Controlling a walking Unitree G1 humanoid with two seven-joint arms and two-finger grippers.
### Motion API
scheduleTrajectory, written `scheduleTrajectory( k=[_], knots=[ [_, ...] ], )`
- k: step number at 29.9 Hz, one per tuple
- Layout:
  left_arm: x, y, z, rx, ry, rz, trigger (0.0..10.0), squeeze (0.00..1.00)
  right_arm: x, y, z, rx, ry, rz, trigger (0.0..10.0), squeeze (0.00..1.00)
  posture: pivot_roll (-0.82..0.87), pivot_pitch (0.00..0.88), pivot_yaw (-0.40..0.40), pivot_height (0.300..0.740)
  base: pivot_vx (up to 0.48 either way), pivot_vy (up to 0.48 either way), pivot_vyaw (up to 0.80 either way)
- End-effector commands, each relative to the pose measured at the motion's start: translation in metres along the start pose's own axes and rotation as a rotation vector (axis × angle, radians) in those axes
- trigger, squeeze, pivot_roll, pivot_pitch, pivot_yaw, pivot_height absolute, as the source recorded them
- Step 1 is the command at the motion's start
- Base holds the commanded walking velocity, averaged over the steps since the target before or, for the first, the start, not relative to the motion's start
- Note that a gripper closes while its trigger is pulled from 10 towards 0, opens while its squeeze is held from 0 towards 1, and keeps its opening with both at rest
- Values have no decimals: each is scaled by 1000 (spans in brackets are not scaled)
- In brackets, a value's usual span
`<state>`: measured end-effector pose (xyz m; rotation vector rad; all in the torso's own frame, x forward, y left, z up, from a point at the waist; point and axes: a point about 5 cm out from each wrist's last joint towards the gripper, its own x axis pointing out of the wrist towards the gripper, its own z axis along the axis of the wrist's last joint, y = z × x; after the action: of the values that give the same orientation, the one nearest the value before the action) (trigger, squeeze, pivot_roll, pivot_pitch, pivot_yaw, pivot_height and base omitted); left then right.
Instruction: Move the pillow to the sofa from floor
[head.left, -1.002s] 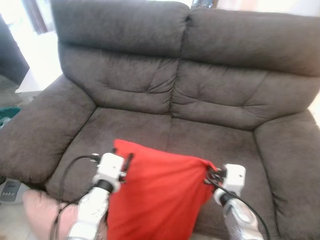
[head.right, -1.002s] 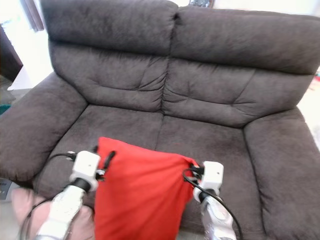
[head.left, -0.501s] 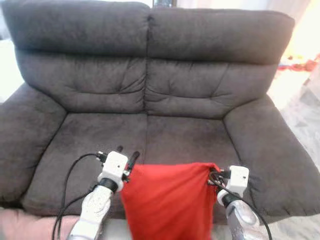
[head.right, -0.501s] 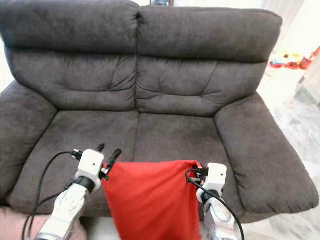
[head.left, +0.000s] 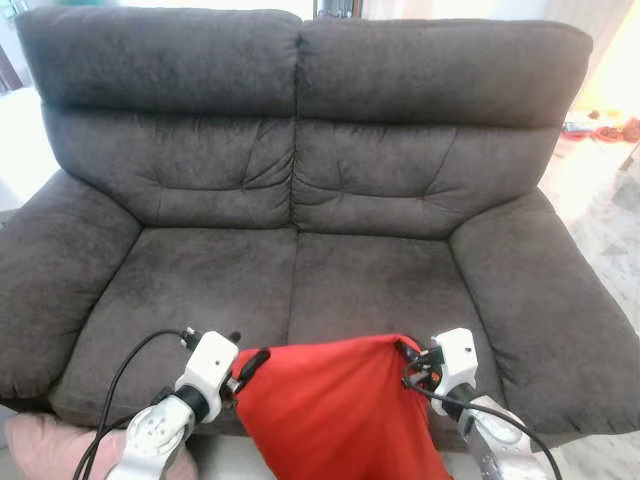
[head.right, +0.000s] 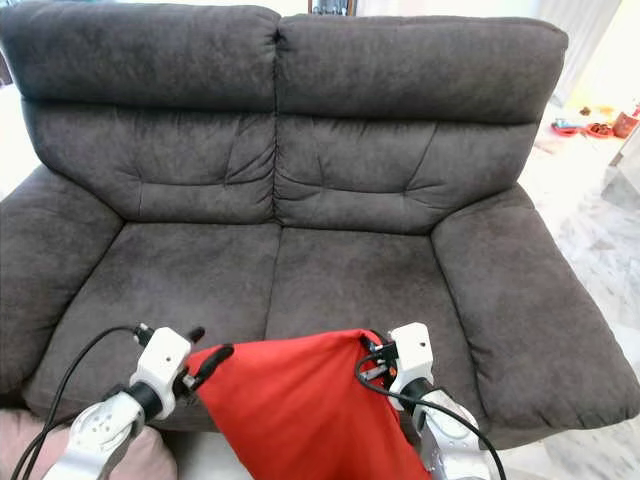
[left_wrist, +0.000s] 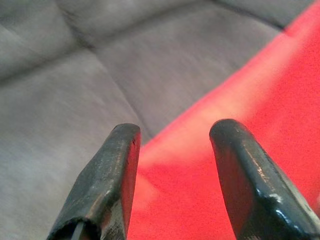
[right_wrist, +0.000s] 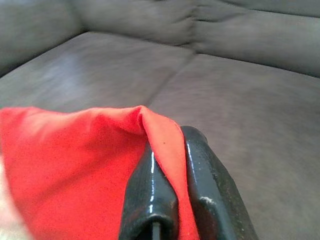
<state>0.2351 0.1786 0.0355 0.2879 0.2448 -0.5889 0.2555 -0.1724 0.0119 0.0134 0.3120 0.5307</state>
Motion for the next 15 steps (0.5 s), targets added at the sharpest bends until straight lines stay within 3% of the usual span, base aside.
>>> scheduleTrajectory(
  k=[1,5,6,10,15],
  knots=[
    [-7,-1,-2,2,28,-79,10000,0,3,2,28,-97,-88,93,10000,0,109,53,-59,740,0,0,0],
    [-16,3,-6,14,69,-128,10000,0,-4,4,25,-132,-41,178,10000,0,110,51,-59,740,0,0,0],
    [-21,8,-7,40,92,-162,10000,0,-10,7,21,-159,11,262,10000,0,112,49,-59,740,0,0,0],
    [-23,11,-5,58,112,-196,10000,0,-16,8,19,-194,62,323,10000,0,112,48,-59,740,0,0,0],
    [-35,13,-11,144,188,-310,10000,0,-30,13,13,-228,174,480,10000,0,109,36,-61,740,0,0,0]
  ],
)
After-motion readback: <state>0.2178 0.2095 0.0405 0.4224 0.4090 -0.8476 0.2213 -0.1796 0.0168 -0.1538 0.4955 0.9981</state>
